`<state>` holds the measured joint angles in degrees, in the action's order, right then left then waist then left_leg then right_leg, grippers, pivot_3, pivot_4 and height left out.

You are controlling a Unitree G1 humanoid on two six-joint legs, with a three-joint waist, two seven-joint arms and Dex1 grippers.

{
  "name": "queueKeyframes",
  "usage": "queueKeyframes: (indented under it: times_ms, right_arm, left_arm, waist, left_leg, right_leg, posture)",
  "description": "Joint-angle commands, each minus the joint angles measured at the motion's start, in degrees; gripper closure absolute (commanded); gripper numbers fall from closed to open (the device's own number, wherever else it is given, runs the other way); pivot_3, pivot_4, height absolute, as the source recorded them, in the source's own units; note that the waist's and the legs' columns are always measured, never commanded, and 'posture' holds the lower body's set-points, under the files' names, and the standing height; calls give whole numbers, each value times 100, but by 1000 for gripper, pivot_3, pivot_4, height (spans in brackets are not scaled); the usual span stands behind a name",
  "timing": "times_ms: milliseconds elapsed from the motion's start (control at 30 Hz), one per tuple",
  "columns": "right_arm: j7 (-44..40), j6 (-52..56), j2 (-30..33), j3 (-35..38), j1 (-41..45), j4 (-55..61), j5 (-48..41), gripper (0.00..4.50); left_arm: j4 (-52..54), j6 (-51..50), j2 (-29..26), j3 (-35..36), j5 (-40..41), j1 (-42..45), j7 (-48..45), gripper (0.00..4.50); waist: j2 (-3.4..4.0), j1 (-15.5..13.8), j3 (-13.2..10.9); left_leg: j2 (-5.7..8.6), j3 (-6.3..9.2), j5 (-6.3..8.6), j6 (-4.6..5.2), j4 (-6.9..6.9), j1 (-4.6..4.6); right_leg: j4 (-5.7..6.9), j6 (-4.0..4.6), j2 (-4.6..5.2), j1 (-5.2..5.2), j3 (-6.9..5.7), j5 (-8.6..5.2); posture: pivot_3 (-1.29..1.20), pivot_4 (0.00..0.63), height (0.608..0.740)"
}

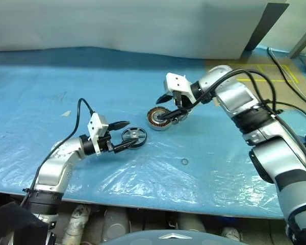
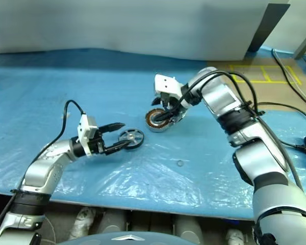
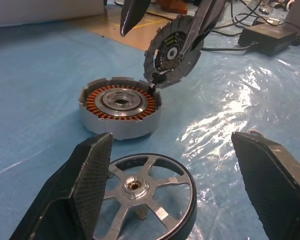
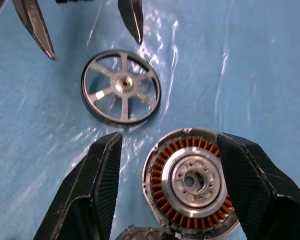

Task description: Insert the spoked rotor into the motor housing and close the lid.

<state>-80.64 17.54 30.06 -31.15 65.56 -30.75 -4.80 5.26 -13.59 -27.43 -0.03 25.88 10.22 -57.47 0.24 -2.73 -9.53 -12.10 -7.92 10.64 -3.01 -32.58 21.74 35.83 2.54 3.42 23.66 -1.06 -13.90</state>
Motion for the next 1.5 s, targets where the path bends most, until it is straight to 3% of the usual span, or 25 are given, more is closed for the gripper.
queueKeyframes:
  times_ms: [33,167,367,933,1033,1200,1233,1367,1500]
  right_arm:
    - [-265,-586,-424,-71,487,-1112,425,1398]
    - [-317,-1092,-865,-82,693,-2042,816,1398]
    - [-283,-1604,-1081,59,895,-2771,1192,33]
    - [99,-2058,-1349,-60,667,-3169,2225,33]
    - [242,-2149,-1400,-108,616,-3160,2378,607]
    - [375,-2484,-1379,-265,413,-2996,2690,2352]
    - [462,-2572,-1363,-309,359,-2950,2779,2537]
    - [310,-2873,-1227,-371,123,-2512,2872,2537]
    - [-189,-3933,-706,-414,-164,-1710,2731,2537]
  left_arm:
    - [380,99,30,74,34,-150,156,495]
    - [503,110,40,110,39,-321,279,495]
    - [615,97,-14,121,46,-452,357,474]
    - [540,196,141,-96,-170,-357,528,474]
    - [532,223,200,-113,-191,-326,570,474]
    - [526,276,277,-151,-255,-326,653,474]
    - [533,268,288,-151,-247,-335,664,474]
    - [571,267,296,-169,-241,-381,699,474]
    - [618,238,268,-174,-200,-412,675,474]
  waist:
    - [0,15,0]
    - [-1,21,-1]
    - [0,16,-2]
    - [1,18,-2]
    - [1,18,-2]
    - [-2,19,1]
    - [-6,18,4]
    - [-7,22,5]
    - [-10,-4,6]
  left_leg:
    - [-6,0,0,1,-9,17]
    - [-26,-1,0,3,-42,35]
    - [-73,-52,-2,11,-64,31]
    - [-75,-59,6,31,-70,30]
    - [-75,-59,9,36,-70,29]
    - [-75,-60,8,36,-71,27]
    - [-75,-60,9,36,-71,24]
    - [-75,-65,10,34,-71,2]
    - [-74,-66,13,30,-71,-6]
  right_leg:
    - [6,6,-1,19,-4,4]
    - [67,36,-5,51,-16,-9]
    - [96,50,-10,59,-21,-18]
    - [98,50,-10,60,-17,-17]
    - [99,50,-10,60,-16,-17]
    - [100,51,-9,58,-15,-17]
    - [100,50,-10,56,-15,-17]
    - [101,50,-10,40,-8,-17]
    - [99,50,-9,31,-6,-17]
  posture:
    - [0,150,740]
    - [0,150,740]
    - [0,150,740]
    - [0,150,740]
    - [0,150,740]
    - [0,150,740]
    - [0,150,740]
    - [0,150,740]
    - [0,150,740]
